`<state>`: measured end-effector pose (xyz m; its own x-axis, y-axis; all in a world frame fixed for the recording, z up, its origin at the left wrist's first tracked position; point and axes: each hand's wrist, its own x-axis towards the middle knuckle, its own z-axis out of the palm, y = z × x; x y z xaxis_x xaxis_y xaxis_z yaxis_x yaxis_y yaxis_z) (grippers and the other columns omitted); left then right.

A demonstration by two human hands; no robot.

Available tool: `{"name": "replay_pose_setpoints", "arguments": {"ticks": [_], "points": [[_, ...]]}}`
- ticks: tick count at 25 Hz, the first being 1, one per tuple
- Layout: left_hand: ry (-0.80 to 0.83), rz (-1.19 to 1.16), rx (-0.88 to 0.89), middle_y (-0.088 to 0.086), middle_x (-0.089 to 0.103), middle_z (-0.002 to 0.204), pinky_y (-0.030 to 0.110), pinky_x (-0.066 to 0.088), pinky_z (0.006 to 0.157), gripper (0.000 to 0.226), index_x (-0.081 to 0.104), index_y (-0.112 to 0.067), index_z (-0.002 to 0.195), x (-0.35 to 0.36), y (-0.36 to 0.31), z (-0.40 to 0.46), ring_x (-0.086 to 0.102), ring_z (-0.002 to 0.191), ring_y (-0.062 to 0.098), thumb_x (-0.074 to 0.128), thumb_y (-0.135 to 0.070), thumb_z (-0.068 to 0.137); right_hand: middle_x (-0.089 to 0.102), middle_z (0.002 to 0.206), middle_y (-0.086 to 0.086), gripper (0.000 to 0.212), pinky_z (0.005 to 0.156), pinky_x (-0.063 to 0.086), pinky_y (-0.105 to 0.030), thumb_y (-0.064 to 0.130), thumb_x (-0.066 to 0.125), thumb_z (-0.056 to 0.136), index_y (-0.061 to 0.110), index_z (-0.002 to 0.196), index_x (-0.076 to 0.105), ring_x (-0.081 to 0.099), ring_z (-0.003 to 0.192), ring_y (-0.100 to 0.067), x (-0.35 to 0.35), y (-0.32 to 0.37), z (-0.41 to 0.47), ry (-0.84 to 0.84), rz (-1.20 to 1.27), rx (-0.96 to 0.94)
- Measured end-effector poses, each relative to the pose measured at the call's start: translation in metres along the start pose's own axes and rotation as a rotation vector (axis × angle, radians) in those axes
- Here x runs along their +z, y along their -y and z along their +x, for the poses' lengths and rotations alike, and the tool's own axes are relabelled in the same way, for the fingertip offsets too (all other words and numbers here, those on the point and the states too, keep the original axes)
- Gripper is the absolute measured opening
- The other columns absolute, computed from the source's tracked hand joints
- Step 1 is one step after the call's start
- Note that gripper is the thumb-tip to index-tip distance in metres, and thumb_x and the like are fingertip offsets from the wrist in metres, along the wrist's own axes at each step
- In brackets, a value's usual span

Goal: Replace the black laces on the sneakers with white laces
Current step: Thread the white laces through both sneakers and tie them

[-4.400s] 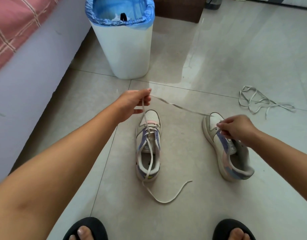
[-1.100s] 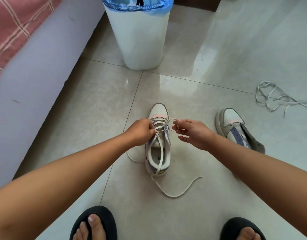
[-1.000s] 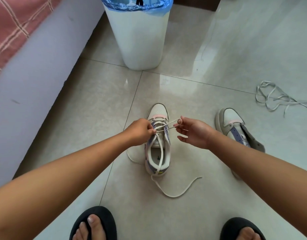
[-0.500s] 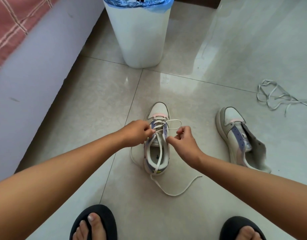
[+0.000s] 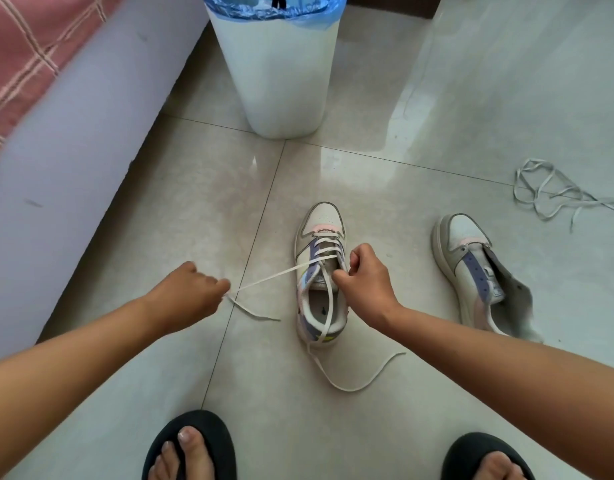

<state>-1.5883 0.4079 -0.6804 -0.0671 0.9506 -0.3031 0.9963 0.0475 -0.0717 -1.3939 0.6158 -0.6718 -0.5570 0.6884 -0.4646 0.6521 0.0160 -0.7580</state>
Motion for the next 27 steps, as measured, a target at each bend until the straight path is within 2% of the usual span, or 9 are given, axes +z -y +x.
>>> {"name": "replay_pose_setpoints", "arguments": {"ticks": [3,4,6,10,12,15,20,24,27], "points": [[0.331,0.029,-0.051,-0.001,0.057,0.053,0.027,0.028,0.054,0.033,0.044,-0.019,0.069,0.0,-0.013,-0.008,0.029,0.041,0.025,0.077,-0.016,0.067,0.043,0.062,0.001,0.019,0.056,0.047,-0.039,0.01,0.057,0.081,0.019,0.086,0.041,0.039,0.055,-0.017,-0.001,0.0,0.001,0.011,-0.002,-0.024],[0.373,-0.009,-0.085,0.0,0.065,0.072,0.028,0.03,0.061,0.013,0.051,-0.018,0.083,-0.002,-0.021,-0.002,0.036,0.052,0.023,0.063,-0.023,0.084,0.044,0.062,0.001,0.018,0.058,0.049,-0.041,0.01,0.056,0.082,0.017,0.094,0.044,0.041,0.056,-0.017,-0.002,0.001,0.001,0.024,-0.024,-0.035],[0.503,-0.01,-0.188,0.002,0.063,0.095,0.027,0.031,0.068,0.019,0.053,-0.016,0.105,-0.007,-0.03,0.015,0.043,0.069,0.022,0.04,-0.026,0.097,0.044,0.061,0.001,0.023,0.061,0.052,-0.043,0.011,0.055,0.084,0.017,0.105,0.049,0.044,0.056,-0.017,-0.003,0.001,0.0,0.046,-0.075,-0.071],[0.632,0.041,-0.271,-0.004,0.051,0.079,0.026,0.034,0.067,0.016,0.054,-0.019,0.105,-0.011,-0.034,0.028,0.046,0.069,0.018,0.041,-0.017,0.096,0.045,0.059,0.002,0.025,0.06,0.053,-0.042,0.009,0.052,0.086,0.015,0.111,0.05,0.048,0.051,-0.017,-0.004,0.001,-0.002,0.051,-0.083,-0.078],[0.574,-0.124,-0.371,-0.002,0.059,0.091,0.026,0.034,0.066,0.013,0.053,-0.018,0.099,-0.017,-0.026,0.032,0.048,0.076,0.019,0.042,-0.025,0.097,0.047,0.061,0.002,0.025,0.063,0.055,-0.044,0.013,0.053,0.087,0.016,0.111,0.046,0.049,0.055,-0.016,-0.005,0.001,-0.001,0.077,-0.082,-0.069],[0.386,-0.812,-0.508,-0.003,0.066,0.078,0.025,0.035,0.057,0.023,0.047,-0.016,0.08,-0.044,-0.01,0.038,0.054,0.069,0.011,0.056,-0.033,0.092,0.049,0.072,0.002,0.032,0.067,0.048,-0.035,0.021,0.055,0.089,0.018,0.119,0.045,0.048,0.065,-0.013,-0.013,0.005,0.007,0.141,-0.168,-0.095],[0.113,-1.217,-0.447,-0.007,0.053,0.057,0.025,0.047,0.061,0.024,0.057,-0.011,0.086,-0.104,-0.007,0.044,0.053,0.052,0.004,0.058,-0.035,0.09,0.042,0.134,-0.002,0.059,0.107,0.031,-0.037,0.022,0.062,0.085,0.027,0.139,0.04,0.033,0.126,-0.02,-0.017,0.025,0.025,0.308,-0.5,-0.425],[-0.039,-1.367,-0.364,-0.009,0.045,0.048,0.022,0.045,0.053,0.025,0.059,-0.013,0.078,-0.15,-0.009,0.051,0.045,0.049,0.008,0.049,-0.03,0.093,0.061,0.116,0.001,0.052,0.088,0.04,-0.016,0.021,0.05,0.078,0.015,0.129,0.053,0.053,0.103,-0.003,-0.015,0.078,0.028,0.593,-0.086,-0.302],[-0.115,-1.374,-0.33,-0.006,0.045,0.053,0.018,0.04,0.048,0.022,0.062,-0.011,0.079,-0.171,0.0,0.051,0.041,0.048,0.007,0.055,-0.03,0.087,0.069,0.107,-0.005,0.036,0.099,0.038,-0.028,0.029,0.035,0.093,0.016,0.114,0.061,0.058,0.108,-0.009,-0.022,0.104,0.032,0.648,0.115,-0.27]]}}
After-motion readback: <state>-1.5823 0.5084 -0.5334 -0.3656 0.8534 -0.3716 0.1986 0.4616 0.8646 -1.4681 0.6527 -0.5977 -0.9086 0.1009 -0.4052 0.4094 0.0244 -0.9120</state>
